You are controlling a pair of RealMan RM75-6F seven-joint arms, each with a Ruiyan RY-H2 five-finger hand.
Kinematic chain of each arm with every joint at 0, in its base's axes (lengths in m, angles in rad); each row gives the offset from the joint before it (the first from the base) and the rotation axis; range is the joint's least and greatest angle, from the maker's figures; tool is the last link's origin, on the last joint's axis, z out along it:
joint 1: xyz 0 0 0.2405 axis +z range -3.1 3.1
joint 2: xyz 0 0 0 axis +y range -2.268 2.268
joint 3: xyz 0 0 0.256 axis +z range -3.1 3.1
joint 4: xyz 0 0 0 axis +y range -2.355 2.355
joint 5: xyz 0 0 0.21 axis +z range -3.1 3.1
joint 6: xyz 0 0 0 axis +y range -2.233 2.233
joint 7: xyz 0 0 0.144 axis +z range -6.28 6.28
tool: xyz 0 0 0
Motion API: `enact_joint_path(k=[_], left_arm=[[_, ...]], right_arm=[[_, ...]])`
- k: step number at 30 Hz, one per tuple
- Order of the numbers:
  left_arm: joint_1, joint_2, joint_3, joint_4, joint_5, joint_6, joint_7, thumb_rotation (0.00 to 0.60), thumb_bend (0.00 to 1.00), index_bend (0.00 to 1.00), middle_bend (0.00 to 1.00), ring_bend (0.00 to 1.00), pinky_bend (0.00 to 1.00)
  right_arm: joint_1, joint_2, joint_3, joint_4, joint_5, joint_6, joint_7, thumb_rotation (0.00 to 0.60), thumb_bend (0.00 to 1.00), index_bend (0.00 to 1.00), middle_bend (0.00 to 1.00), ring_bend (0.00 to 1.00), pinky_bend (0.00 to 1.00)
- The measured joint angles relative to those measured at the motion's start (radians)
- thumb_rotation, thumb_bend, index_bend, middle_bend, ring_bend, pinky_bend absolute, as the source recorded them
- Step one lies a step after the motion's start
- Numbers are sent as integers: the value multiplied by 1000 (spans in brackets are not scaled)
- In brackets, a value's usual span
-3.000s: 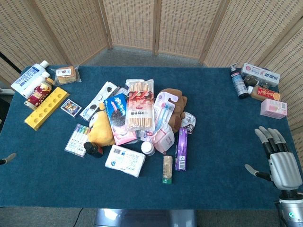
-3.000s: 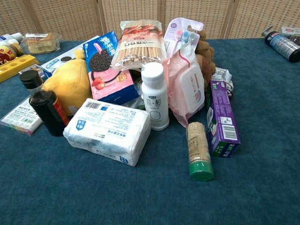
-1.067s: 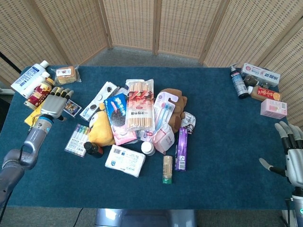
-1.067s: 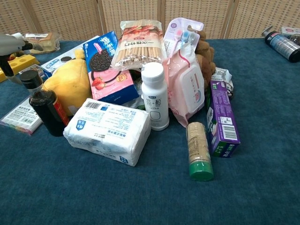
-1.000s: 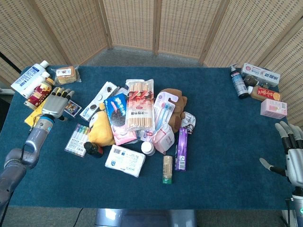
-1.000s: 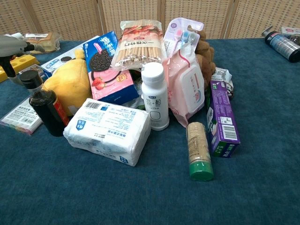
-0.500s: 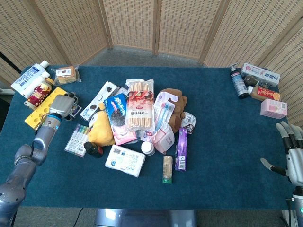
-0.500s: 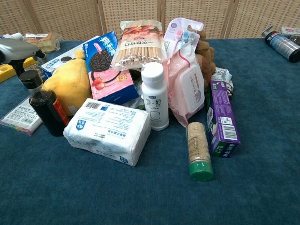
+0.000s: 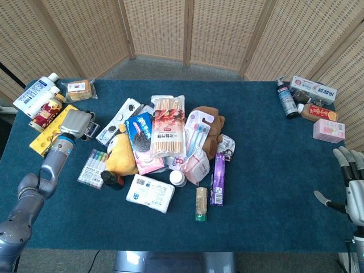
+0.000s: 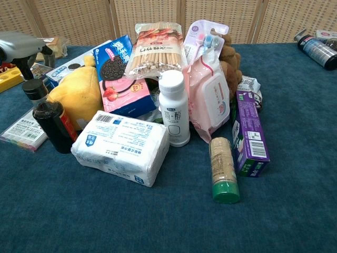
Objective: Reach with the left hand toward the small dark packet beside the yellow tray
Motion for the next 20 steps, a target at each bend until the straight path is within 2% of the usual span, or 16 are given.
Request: enact_joint_path(k=[4, 10, 16, 20], left_arm=[[-4, 40, -12, -52, -4, 44, 7, 600, 0, 712, 642, 621, 765], [-15, 136, -45, -204, -16, 120, 55, 600, 0, 712, 641, 621, 765], [-18, 285, -97, -485, -50, 182, 170, 600, 0, 712, 643, 621, 765], [-13, 409, -139, -734, -97, 213, 294, 600, 0, 713, 643, 620, 765]], right_arm=[[1, 2, -2, -7, -7, 0, 3, 600, 0, 0, 0, 0, 0], [-3, 10, -3, -25, -20, 11, 11, 600, 0, 0, 0, 0, 0], [-8, 22, -4, -44, -34, 25, 31, 600, 0, 0, 0, 0, 0], [-12, 31, -4, -52, -42, 33, 45, 600, 0, 0, 0, 0, 0]])
